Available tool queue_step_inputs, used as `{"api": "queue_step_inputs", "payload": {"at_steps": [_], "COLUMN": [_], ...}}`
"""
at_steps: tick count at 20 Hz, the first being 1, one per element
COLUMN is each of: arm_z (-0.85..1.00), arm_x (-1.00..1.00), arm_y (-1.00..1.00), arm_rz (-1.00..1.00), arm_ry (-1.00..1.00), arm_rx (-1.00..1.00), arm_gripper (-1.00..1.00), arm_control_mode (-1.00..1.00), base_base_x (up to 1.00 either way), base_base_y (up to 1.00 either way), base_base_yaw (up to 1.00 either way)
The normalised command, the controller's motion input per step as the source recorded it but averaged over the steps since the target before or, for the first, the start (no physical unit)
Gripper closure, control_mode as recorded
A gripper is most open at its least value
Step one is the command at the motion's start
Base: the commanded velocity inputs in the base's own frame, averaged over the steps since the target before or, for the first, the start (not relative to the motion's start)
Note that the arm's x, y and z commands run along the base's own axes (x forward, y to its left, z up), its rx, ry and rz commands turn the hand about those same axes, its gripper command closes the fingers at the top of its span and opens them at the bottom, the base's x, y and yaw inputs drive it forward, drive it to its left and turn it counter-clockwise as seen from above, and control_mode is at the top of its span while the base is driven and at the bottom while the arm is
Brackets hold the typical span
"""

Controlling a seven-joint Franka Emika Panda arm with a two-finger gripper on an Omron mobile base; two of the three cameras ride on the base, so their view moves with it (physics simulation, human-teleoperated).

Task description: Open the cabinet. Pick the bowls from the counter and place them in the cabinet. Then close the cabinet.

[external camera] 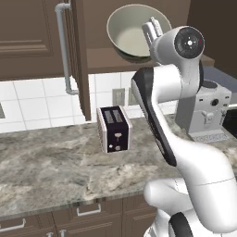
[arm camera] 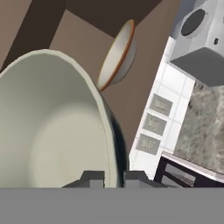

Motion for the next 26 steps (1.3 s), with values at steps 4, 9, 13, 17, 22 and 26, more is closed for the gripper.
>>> {"api": "queue_step_inputs", "payload": {"at_steps": [4,9,13,17,22,26], "arm_z": [0.00,0.00,0.00,-0.03,-0.10,-0.14], "arm_x": [0.34,0.36,0.25,0.20,0.25,0.23], "arm_y": [0.05,0.00,0.00,0.00,0.00,0.00], "arm_rz": [0.05,0.05,0.02,0.00,0.00,0.00], "arm_ry": [0.00,0.00,0.00,0.00,0.00,0.00], "arm_rx": [0.00,0.00,0.00,0.00,0.00,0.00], "arm_gripper": [1.00,1.00,1.00,1.00,1.00,1.00], "arm_control_mode": [-1.00,-1.00,-1.00,-1.00,-1.00,-1.00], "base_base_x": [0.00,0.00,0.00,0.00,0.00,0.00], "base_base_y": [0.00,0.00,0.00,0.00,0.00,0.00], "base_base_yaw": [0.00,0.00,0.00,0.00,0.00,0.00]}}
